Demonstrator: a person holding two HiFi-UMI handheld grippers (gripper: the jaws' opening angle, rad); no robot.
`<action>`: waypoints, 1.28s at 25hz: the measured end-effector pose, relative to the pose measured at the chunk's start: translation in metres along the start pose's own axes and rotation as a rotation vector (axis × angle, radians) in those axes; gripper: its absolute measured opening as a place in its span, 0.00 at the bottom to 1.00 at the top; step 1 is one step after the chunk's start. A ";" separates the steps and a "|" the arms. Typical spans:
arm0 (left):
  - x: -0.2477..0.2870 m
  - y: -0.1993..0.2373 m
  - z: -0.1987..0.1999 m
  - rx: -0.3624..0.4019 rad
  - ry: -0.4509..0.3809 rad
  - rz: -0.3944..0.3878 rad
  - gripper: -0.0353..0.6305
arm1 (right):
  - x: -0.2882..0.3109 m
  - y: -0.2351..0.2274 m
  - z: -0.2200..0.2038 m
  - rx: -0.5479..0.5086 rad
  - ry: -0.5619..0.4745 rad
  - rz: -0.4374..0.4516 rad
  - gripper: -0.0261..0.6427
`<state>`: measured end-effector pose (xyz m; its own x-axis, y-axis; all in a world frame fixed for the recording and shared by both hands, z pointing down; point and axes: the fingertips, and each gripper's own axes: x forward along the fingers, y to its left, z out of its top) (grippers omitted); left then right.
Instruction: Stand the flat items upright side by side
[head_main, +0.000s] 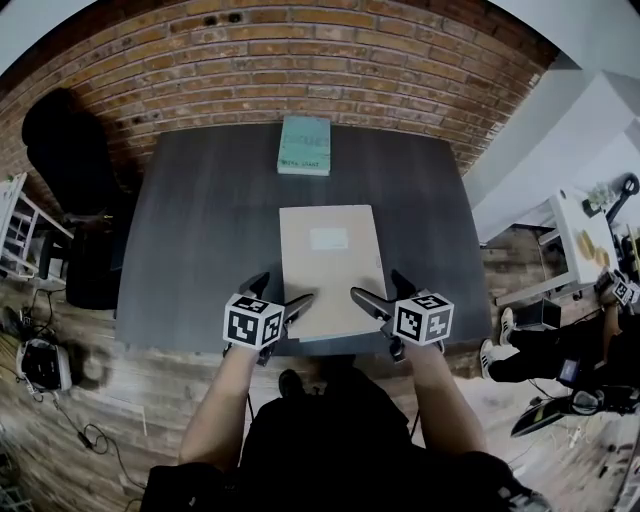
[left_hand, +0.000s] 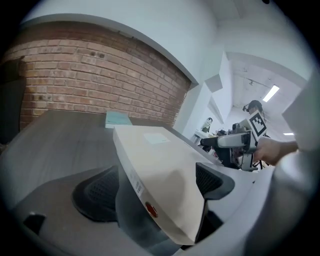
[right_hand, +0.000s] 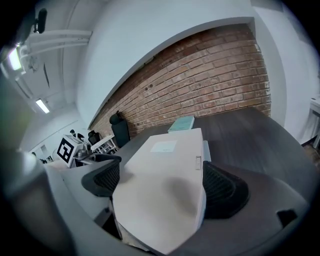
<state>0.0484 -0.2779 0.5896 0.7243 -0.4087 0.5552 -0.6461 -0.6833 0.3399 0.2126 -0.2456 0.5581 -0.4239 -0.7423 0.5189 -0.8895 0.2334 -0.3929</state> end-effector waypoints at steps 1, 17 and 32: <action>0.004 -0.001 -0.004 0.000 0.012 -0.003 0.80 | 0.002 -0.004 -0.002 0.005 0.010 0.000 0.83; 0.054 -0.022 -0.017 -0.013 0.076 0.033 0.80 | 0.029 -0.051 -0.031 0.060 0.107 -0.020 0.70; 0.040 -0.018 -0.020 -0.085 0.087 0.004 0.72 | 0.018 -0.060 -0.022 0.085 0.145 0.014 0.67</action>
<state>0.0838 -0.2703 0.6205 0.7004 -0.3551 0.6191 -0.6699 -0.6263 0.3987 0.2541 -0.2589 0.6078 -0.4616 -0.6393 0.6150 -0.8684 0.1843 -0.4603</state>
